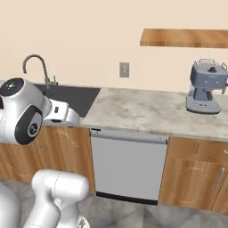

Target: Navigate to the dishwasher.

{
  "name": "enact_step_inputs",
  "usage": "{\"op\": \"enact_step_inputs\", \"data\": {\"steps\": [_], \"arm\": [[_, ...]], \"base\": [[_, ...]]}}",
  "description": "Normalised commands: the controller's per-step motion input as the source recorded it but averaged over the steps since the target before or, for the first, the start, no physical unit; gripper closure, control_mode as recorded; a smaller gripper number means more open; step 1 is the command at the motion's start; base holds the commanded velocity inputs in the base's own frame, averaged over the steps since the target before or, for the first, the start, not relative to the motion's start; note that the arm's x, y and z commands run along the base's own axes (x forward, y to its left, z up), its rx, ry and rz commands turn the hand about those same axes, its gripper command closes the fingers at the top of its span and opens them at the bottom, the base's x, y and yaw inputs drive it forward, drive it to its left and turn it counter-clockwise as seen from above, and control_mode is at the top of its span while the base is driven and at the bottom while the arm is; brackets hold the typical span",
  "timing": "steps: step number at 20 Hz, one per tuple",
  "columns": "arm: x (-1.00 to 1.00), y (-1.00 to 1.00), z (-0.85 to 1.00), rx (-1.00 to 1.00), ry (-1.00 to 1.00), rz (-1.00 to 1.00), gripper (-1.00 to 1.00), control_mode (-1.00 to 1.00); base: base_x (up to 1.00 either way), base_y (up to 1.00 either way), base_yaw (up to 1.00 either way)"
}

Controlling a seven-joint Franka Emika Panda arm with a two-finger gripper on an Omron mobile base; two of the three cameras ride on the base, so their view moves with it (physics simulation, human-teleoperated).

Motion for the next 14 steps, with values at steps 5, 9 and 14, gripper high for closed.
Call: {"op": "enact_step_inputs", "data": {"steps": [5, 9, 14], "arm": [[0.0, 0.0, 0.0, 0.0, 0.0, 0.0, -1.0, 1.0], [0.0, 0.0, 0.0, 0.0, 0.0, 0.0, -1.0, 1.0], [0.0, 0.0, 0.0, 0.0, 0.0, 0.0, -1.0, 1.0]], "base": [[0.94, -0.64, -0.05], [0.89, -0.71, -0.04], [1.0, -0.05, 0.0]]}}
